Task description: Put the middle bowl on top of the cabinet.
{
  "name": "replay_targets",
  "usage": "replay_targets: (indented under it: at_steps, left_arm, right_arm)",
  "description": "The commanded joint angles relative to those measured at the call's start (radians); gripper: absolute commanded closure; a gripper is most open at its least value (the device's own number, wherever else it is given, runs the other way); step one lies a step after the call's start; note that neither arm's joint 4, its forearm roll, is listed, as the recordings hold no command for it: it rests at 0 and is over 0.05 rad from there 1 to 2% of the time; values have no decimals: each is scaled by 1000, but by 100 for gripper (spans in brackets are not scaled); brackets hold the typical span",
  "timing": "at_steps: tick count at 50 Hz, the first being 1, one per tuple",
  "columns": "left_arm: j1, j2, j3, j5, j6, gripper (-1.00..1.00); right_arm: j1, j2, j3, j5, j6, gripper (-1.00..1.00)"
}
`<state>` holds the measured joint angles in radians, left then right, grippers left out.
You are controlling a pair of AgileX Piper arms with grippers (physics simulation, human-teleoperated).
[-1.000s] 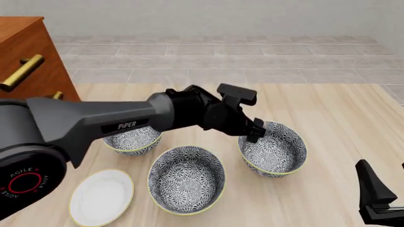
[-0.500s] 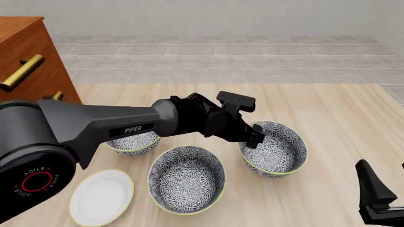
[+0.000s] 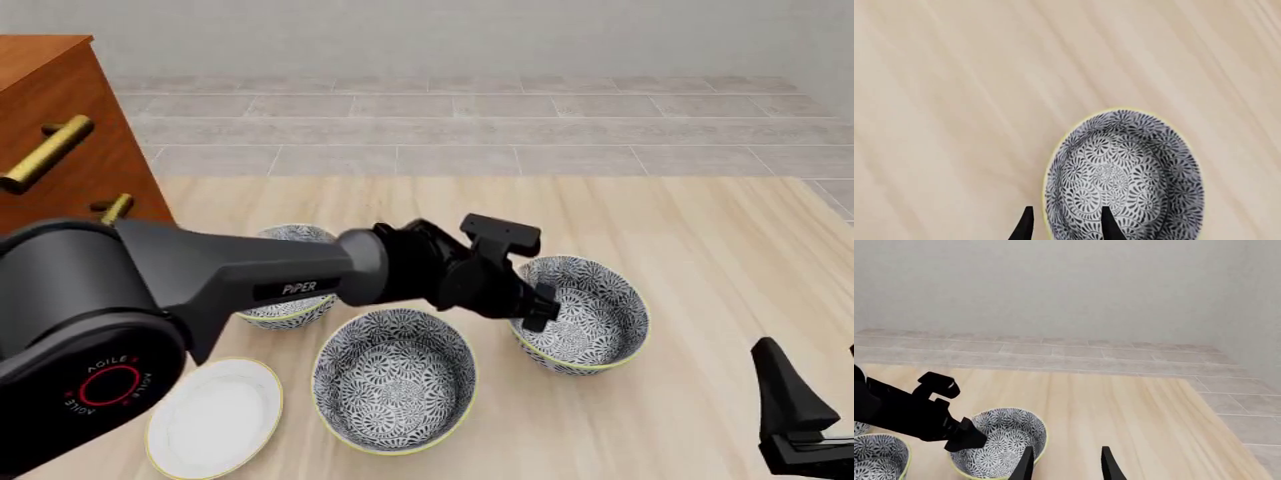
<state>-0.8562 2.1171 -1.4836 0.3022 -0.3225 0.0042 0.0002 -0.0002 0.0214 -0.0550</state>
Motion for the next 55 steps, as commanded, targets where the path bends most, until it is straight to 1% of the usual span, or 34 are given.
replay_targets:
  at_steps: [1,26,41,48,49,55]
  left_arm:
    - [-5,15,16,-23,-16,-100]
    - [-20,36,42,-60,-55,-100]
    - [-29,34,46,-65,-63,-100]
    - [-23,32,44,-62,-55,-100]
    - [-24,30,44,-62,-54,100]
    - [-22,24,47,-64,-47,100]
  right_arm:
    - [0,0,0,0,-1,-100]
    - [-1,0,0,-1,-2,-100]
    - [-2,0,0,0,-2,-100]
    - [-2,0,0,0,-2,-100]
    - [-2,0,0,-1,-2,-100]
    - [-2,0,0,0,-3,-100]
